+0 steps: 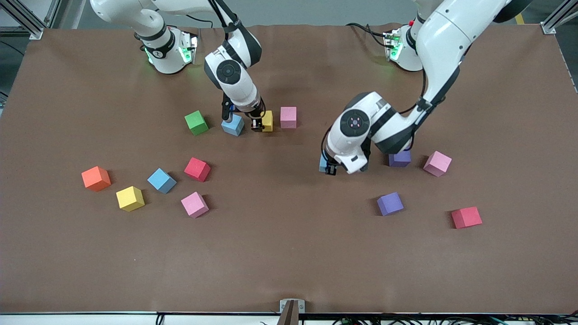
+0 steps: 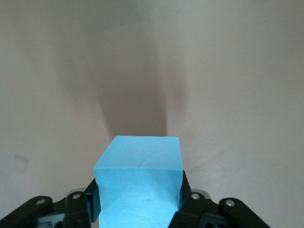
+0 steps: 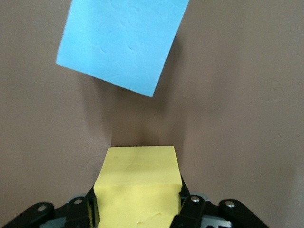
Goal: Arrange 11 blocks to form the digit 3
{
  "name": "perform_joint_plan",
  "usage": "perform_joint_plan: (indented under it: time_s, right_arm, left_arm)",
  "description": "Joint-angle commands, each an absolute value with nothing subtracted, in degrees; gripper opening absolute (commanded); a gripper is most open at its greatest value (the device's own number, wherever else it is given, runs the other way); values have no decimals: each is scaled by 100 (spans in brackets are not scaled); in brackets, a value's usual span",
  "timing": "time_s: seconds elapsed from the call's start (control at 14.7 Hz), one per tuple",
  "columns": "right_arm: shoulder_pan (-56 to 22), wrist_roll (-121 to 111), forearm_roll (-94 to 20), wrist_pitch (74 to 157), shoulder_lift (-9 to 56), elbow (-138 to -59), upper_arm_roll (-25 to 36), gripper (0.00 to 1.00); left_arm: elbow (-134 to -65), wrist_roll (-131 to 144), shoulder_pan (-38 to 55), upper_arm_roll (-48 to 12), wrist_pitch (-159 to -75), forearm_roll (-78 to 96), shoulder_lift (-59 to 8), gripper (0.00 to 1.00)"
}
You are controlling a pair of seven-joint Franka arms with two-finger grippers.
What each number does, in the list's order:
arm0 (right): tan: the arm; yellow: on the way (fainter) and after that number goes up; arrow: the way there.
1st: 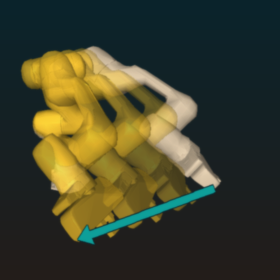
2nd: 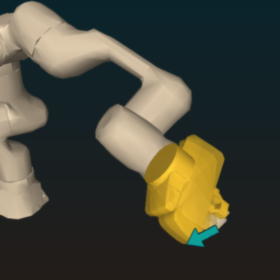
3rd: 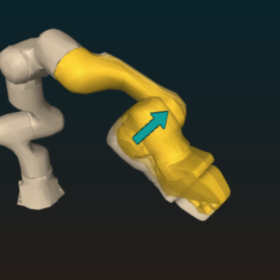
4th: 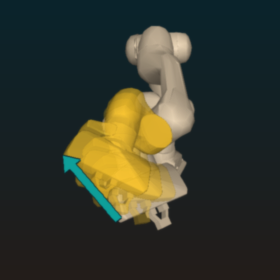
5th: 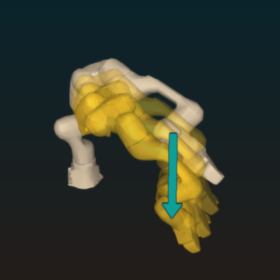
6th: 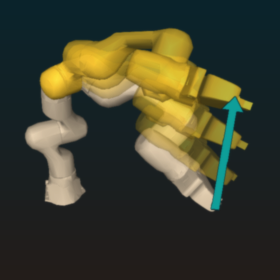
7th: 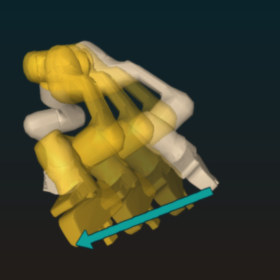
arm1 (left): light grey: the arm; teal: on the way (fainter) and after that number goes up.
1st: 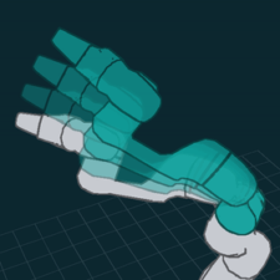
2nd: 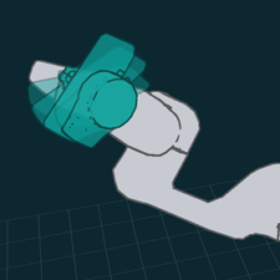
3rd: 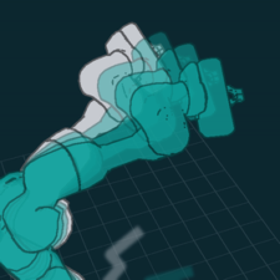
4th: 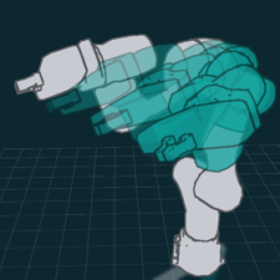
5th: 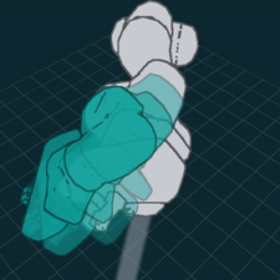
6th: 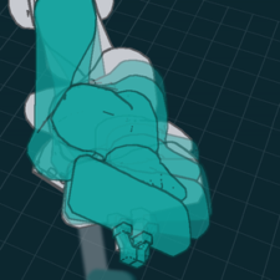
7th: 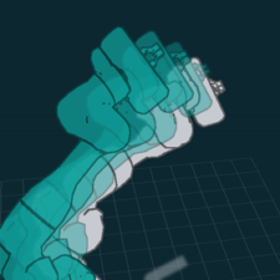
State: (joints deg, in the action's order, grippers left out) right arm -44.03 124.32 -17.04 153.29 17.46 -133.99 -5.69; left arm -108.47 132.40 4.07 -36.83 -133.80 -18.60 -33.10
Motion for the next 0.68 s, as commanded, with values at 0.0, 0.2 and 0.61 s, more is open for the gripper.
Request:
perform_joint_plan:
  time_s: [0.0,0.2,0.61]
  right_arm:
    - [-4579,12559,-1854,15434,1758,-13430,-571,1]
    - [-4623,12586,-1854,15434,1758,-13430,-571,1]
    - [-4685,12744,-1854,15434,1802,-13377,-571,1]
  left_arm:
    - [-11880,14366,299,-3902,-14051,-1881,-2699,9]
    - [-12497,14730,316,-3955,-14685,-1907,-2417,9]
    - [-12849,15257,413,-4034,-15063,-1942,-2435,8]
